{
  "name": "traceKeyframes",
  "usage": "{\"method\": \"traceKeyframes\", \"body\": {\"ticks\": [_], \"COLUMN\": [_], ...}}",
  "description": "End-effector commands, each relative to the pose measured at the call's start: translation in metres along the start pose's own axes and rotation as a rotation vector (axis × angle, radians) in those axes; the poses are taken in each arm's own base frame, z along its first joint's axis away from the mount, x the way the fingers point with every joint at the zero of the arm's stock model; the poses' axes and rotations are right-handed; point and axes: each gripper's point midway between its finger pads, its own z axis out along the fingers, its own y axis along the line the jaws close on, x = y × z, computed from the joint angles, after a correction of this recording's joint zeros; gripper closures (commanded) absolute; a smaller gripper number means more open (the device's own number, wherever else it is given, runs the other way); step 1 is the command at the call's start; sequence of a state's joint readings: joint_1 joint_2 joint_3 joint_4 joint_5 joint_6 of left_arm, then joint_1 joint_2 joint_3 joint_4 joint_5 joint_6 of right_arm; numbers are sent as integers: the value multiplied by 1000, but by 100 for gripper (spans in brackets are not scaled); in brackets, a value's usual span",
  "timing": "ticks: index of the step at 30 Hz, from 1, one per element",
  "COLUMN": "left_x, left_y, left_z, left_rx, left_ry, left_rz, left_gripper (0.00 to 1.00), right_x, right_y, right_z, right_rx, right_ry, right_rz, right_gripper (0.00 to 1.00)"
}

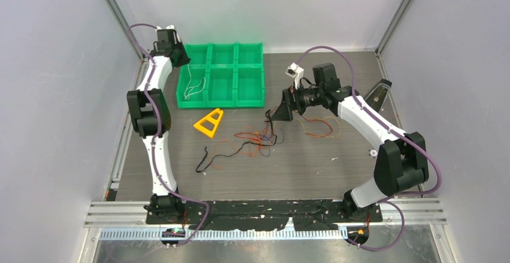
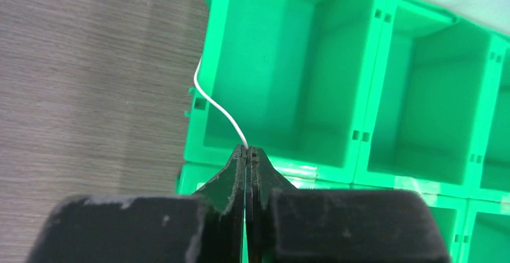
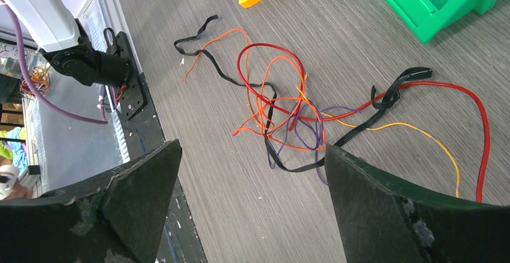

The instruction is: Untangle the cables

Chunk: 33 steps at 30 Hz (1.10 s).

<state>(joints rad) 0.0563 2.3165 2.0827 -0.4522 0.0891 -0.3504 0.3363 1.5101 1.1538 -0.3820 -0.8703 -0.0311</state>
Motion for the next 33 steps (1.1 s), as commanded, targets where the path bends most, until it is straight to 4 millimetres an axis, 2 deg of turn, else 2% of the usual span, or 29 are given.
{"method": "traceKeyframes", "body": {"ticks": [1,6,9,11,16,20,24,33], "left_x": [-41,-37,-26,-11,31,56,64,81], "left_y": [-26,-42,-49,-47,-42,-34,-27,4], "left_z": [-26,-67,-89,-93,-92,-84,-78,-64], "left_rx": [93,165,209,225,260,248,238,149], "left_ry": [-136,-190,-202,-162,-25,62,112,211], "left_rz": [17,126,213,246,259,204,135,-56], "left_gripper": [100,100,100,100,100,100,100,100], "right_x": [-18,-18,-17,-16,-14,-14,-13,-11], "right_y": [2,5,7,8,9,9,7,4], "right_z": [-4,-5,-6,-7,-8,-8,-8,-5], "right_rx": [4,-7,-10,-12,-15,-12,-7,-12], "right_ry": [-32,-35,-36,-35,-34,-35,-32,-24], "right_rz": [-48,-45,-47,-46,-48,-53,-56,-47], "right_gripper": [5,5,5,5,5,5,5,5]}}
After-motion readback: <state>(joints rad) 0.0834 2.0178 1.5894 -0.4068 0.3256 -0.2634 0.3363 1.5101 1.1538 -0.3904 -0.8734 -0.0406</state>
